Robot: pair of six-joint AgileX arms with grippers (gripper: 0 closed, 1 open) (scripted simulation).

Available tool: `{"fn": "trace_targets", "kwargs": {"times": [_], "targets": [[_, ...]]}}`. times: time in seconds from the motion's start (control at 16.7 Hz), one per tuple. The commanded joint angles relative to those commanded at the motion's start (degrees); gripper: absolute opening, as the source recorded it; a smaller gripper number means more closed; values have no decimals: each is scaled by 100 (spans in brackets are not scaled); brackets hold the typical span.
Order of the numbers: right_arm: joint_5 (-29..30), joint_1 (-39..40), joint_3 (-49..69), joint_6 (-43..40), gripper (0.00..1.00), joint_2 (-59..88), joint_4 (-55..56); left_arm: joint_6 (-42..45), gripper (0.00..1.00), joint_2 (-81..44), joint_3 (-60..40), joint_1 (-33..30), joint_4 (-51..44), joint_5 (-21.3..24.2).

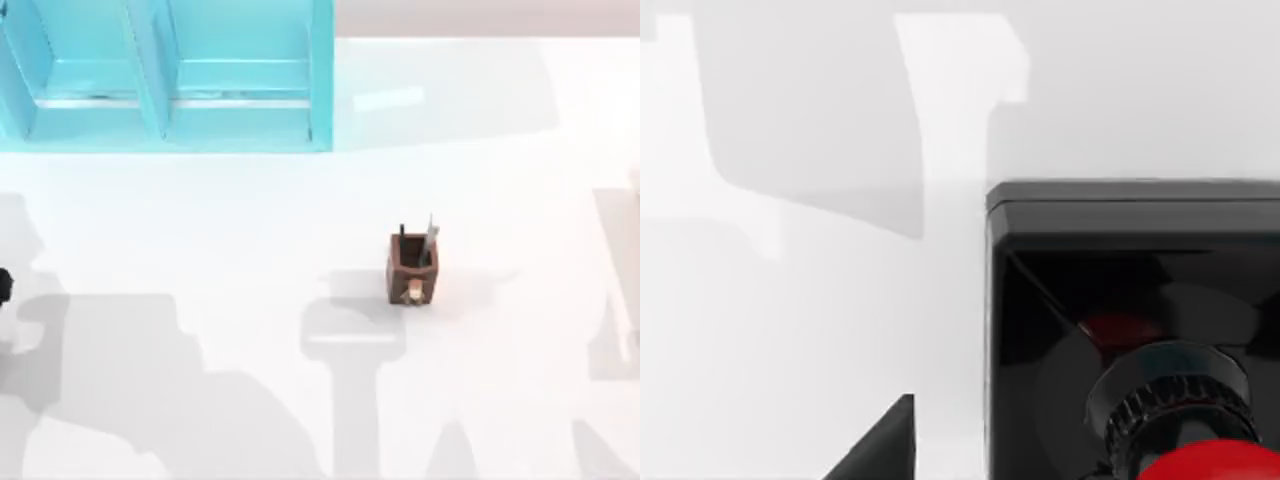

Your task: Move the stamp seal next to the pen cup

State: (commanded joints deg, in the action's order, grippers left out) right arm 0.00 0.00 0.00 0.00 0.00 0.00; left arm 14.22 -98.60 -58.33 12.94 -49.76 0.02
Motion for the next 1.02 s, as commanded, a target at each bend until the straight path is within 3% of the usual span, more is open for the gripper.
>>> {"fn": "trace_targets", "kwargs": {"times": [0.54,1.02], "targets": [[0,0,0,0,100,0,0,0,2,0,0,0,0,0],[0,0,0,0,100,0,0,0,0,0,0,0,0,0]]}}
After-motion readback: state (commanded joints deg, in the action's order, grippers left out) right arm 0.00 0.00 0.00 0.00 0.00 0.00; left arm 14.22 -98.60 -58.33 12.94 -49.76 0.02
